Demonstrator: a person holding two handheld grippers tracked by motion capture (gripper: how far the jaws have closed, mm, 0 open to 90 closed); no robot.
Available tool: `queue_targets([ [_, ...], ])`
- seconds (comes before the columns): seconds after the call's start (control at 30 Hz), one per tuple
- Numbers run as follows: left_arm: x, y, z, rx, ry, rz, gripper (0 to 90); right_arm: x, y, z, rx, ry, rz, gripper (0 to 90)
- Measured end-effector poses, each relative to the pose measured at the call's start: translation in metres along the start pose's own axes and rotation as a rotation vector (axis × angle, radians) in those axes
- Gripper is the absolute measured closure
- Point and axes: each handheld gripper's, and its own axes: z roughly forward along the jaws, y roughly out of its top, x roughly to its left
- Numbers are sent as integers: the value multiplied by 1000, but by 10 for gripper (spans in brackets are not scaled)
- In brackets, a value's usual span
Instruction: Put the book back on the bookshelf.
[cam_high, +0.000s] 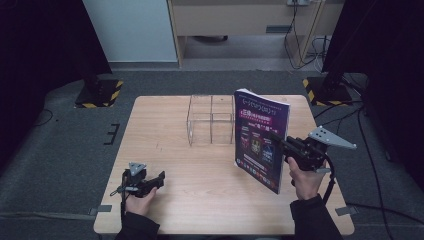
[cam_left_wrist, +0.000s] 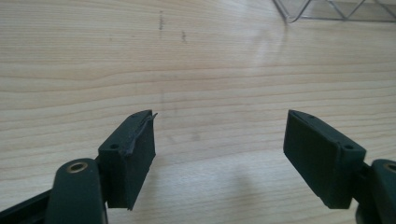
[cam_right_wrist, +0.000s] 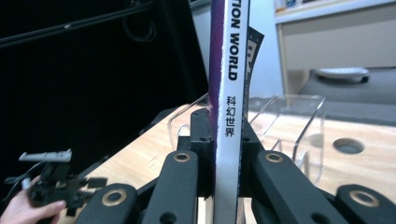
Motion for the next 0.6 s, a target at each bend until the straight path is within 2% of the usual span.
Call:
queue_targets([
  [0.2, 7, -1, 3, -2, 47, 24, 212, 0, 8, 7, -34, -51, -22, 829],
  [0.37, 12, -2, 6, 10, 77, 40, 206, -4, 13, 14, -62, -76, -18, 829],
  [0.6, 16, -2, 10, 28, 88, 49, 203, -7, 18, 30, -82, -123, -38, 829],
])
